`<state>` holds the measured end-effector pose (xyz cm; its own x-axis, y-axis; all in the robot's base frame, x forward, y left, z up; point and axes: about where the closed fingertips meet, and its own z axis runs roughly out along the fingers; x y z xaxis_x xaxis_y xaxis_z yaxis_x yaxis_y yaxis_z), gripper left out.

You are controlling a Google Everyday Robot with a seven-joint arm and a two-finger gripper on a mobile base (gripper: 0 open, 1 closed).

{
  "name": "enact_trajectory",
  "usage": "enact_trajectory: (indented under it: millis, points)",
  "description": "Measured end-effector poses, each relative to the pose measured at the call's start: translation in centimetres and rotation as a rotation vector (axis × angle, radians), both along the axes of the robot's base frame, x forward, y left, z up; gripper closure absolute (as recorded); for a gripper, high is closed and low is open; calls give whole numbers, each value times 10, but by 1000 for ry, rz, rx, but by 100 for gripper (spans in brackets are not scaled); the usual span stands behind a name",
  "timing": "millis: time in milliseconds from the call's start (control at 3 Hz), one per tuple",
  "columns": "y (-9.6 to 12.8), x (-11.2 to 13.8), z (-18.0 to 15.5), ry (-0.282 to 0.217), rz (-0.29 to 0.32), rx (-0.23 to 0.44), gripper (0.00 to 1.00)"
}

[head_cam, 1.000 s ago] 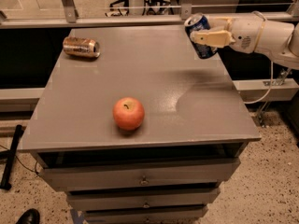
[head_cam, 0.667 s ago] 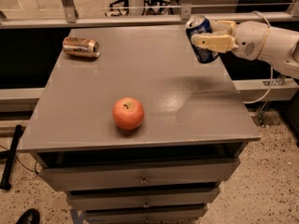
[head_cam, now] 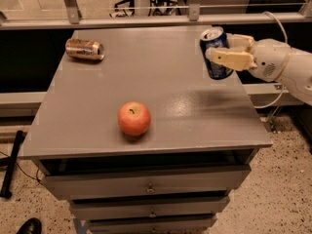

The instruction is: Place pepsi can upright

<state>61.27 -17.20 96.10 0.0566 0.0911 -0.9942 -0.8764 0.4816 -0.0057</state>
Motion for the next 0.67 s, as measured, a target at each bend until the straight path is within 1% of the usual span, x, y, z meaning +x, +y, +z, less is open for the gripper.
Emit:
enact_trajectory:
  millis: [333, 667]
  points:
    - [-14, -14, -11, -10, 9, 41, 100]
    - [-29, -25, -24, -10, 16, 109, 100]
